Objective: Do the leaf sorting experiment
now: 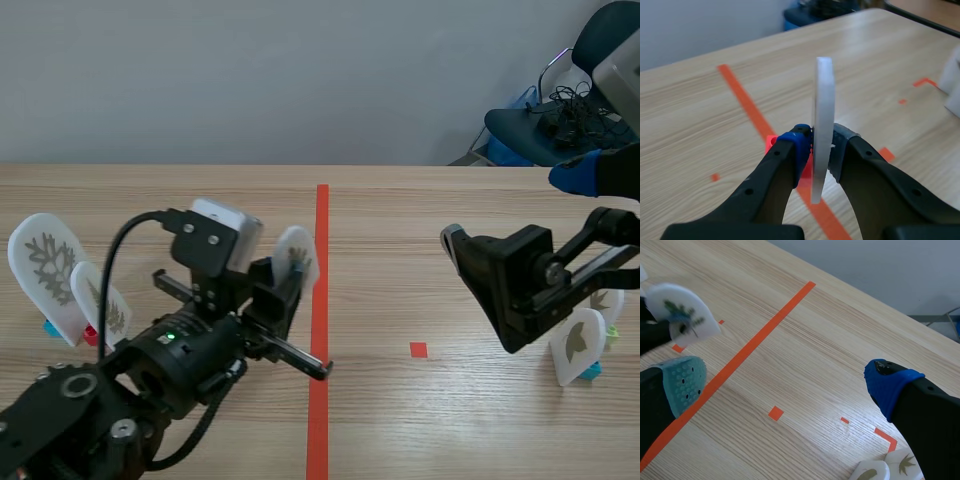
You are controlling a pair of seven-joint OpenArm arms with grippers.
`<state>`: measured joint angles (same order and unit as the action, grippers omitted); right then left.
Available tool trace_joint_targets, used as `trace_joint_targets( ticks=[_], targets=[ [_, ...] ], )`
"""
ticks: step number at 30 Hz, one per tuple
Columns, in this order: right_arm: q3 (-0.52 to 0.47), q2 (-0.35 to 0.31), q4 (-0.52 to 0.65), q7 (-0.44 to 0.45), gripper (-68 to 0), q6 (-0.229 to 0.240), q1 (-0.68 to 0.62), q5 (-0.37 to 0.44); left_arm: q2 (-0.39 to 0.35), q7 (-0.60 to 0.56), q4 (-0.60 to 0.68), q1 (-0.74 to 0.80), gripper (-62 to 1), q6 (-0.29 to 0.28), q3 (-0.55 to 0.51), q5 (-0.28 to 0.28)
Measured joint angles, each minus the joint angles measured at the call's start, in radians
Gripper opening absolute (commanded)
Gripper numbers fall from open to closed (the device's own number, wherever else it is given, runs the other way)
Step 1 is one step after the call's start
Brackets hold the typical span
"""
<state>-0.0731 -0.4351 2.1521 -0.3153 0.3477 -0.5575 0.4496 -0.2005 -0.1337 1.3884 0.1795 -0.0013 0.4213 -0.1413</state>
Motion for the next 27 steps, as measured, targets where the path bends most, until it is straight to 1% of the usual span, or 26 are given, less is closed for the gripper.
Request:
trace_joint_targets(
  ticks=[2, 4, 7, 8, 11, 14, 19, 22, 27],
  targets=[
    [0.0, 0.0, 0.0, 0.0, 0.4, 0.0, 0.0, 0.0, -0.018, 0.003, 0.024, 0.048, -50.9, 0.045, -0.079, -0.054],
    [0.0, 0.0, 0.0, 0.0, 0.4, 0.0, 0.0, 0.0, -0.024, 0.008, 0.017, 0.098, -50.9, 0.068, -0.172, -0.082],
    [0.0, 0.0, 0.0, 0.0, 0.4, 0.0, 0.0, 0.0, -0.024, 0.006, -0.007, 0.171, -50.9, 0.072, -0.288, -0.138],
    [0.0, 0.0, 0.0, 0.0, 0.4, 0.0, 0.0, 0.0, -0.024, 0.003, -0.014, 0.192, -50.9, 0.07, -0.313, -0.148],
    [0.0, 0.0, 0.0, 0.0, 0.4, 0.0, 0.0, 0.0, -0.022, -0.035, -0.027, 0.237, -50.9, 0.068, -0.364, -0.15],
    [0.0, 0.0, 0.0, 0.0, 0.4, 0.0, 0.0, 0.0, -0.021, -0.035, -0.031, 0.237, -50.9, 0.068, -0.386, -0.158],
    [0.0, 0.0, 0.0, 0.0, 0.4, 0.0, 0.0, 0.0, -0.021, -0.04, -0.042, 0.214, -50.9, 0.06, -0.375, -0.158],
    [0.0, 0.0, 0.0, 0.0, 0.4, 0.0, 0.0, 0.0, -0.018, -0.077, -0.087, 0.208, -50.9, 0.058, -0.374, -0.156],
    [0.0, 0.0, 0.0, 0.0, 0.4, 0.0, 0.0, 0.0, -0.018, -0.095, -0.177, 0.205, -50.9, 0.059, -0.374, -0.154]
  ],
)
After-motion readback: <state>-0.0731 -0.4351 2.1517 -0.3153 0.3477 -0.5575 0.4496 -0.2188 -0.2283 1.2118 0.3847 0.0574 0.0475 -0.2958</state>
